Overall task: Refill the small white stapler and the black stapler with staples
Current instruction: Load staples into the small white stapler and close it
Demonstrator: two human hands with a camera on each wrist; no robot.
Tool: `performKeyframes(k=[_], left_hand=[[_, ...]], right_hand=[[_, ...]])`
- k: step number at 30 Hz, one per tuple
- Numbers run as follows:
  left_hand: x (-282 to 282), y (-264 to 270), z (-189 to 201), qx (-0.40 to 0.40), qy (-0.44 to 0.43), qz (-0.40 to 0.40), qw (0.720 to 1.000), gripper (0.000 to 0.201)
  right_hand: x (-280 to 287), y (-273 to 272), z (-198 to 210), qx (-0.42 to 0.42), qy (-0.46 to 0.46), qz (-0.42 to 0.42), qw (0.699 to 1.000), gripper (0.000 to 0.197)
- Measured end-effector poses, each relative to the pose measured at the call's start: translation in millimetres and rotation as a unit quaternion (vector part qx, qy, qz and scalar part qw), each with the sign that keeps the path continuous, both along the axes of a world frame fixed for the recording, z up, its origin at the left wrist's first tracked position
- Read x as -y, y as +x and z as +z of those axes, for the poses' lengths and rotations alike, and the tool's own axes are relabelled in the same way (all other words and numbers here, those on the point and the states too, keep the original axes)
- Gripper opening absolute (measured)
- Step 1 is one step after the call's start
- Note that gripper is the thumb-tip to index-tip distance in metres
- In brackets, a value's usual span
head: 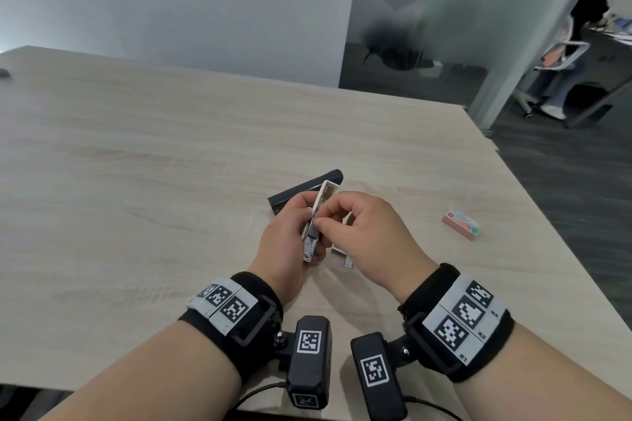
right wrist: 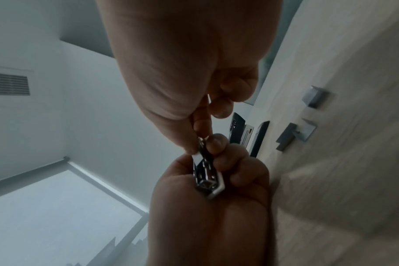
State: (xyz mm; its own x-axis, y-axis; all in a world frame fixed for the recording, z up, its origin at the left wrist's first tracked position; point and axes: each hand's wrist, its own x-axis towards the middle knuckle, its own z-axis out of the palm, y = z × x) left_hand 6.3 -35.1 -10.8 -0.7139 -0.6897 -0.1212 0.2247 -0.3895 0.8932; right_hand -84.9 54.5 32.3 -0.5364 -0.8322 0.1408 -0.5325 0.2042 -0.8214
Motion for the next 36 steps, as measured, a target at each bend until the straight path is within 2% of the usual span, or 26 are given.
performKeyframes(k=[10, 13, 15, 18, 21, 25, 27, 30, 33, 36], left_hand=[[2, -1, -4, -0.027, 0.009, 0.009, 1.000, 0.031], [3, -1, -4, -0.031, 0.015, 0.008, 0.999, 0.031], [2, -1, -4, -0.024, 0.010, 0.009, 1.000, 0.031], [2, 0, -3, -0.015, 0.002, -0.005, 1.000, 0.031], [2, 1, -3, -0.006, -0.028, -0.026, 0.999, 0.033], [2, 1, -2, -0.003, -0.022, -0.022, 1.000, 0.029], [3, 0, -2, 0.011, -0.035, -0.008, 0.999, 0.031], [1, 2, -2, 0.027, -0.094, 0.003, 0.995, 0.026], [3, 1, -4, -0.014, -0.054, -0.009, 0.998, 0.013], [8, 0, -8, -0.016, -0.026, -0.013, 0.999, 0.021]], right_hand=[[-1, 11, -8, -0.105, 0.013, 0.021, 0.994, 0.014], [-2, 13, -9, -0.105, 0.010, 0.020, 0.994, 0.015], [-4, 12, -10, -0.066, -0.016, 0.007, 0.998, 0.021], [-7, 6, -5, 0.048, -0.104, -0.054, 0.992, 0.020], [-5, -2, 1, 0.098, -0.112, -0.081, 0.986, 0.013], [-8, -3, 0, 0.049, -0.132, -0.042, 0.989, 0.011], [-13, 1, -3, 0.030, -0.128, 0.011, 0.991, 0.009], [-14, 7, -14, -0.070, -0.069, 0.067, 0.993, 0.014], [-12, 10, -21, -0.119, -0.037, 0.058, 0.990, 0.021], [-10, 6, -20, -0.146, 0.003, 0.038, 0.989, 0.024]])
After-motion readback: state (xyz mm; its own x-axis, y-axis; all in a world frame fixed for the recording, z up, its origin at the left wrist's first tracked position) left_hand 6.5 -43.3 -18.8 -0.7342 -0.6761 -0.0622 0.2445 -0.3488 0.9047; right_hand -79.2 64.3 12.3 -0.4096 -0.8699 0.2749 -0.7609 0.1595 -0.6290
